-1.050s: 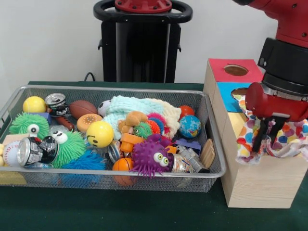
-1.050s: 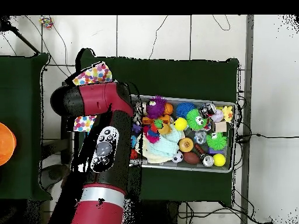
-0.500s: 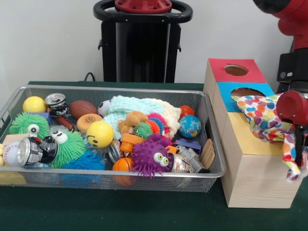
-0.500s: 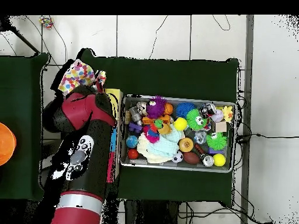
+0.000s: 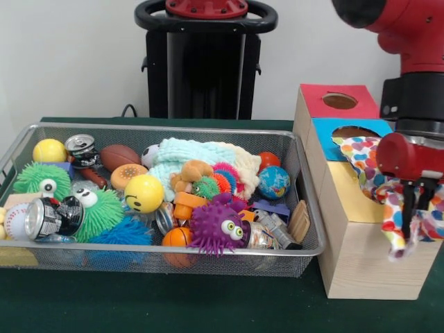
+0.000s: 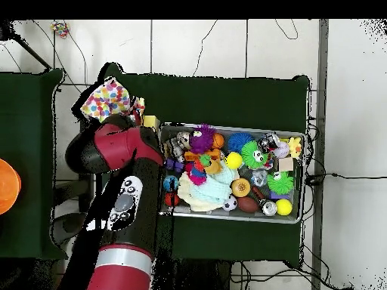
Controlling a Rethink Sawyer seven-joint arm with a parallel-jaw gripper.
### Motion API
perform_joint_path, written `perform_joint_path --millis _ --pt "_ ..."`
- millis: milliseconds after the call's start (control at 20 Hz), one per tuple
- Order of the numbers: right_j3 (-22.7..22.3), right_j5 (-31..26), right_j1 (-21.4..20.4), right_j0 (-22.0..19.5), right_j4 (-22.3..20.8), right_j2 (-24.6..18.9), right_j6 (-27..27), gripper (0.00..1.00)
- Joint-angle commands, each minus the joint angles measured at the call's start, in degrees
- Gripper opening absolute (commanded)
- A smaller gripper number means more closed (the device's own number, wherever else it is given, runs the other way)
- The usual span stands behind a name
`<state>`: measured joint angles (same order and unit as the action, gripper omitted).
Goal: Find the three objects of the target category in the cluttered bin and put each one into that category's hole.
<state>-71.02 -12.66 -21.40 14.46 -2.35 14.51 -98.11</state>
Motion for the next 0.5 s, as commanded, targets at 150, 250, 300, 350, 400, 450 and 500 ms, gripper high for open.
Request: perform_joint_path --millis 150,250,300,350,400,450,500 --pt "-11.5 -10.26 -1.08 -7.19 -3.78 -10.71 2.69 0.0" --pt "-11.66 -6.81 -1.57 -7.65 -5.73 -10.83 3.16 0.0" --pt "-11.93 -6.31 -1.63 -7.95 -6.11 -11.08 3.19 0.0" --pt "-12.08 -6.24 -1.78 -8.29 -6.6 -11.44 3.57 0.0" --pt "-12.23 -5.42 -2.07 -8.39 -7.75 -11.69 4.18 0.0" --pt "-12.62 -4.19 -2.35 -8.28 -9.1 -11.83 4.55 0.0" --pt "-12.69 -2.67 -2.71 -7.77 -10.73 -11.5 4.76 0.0"
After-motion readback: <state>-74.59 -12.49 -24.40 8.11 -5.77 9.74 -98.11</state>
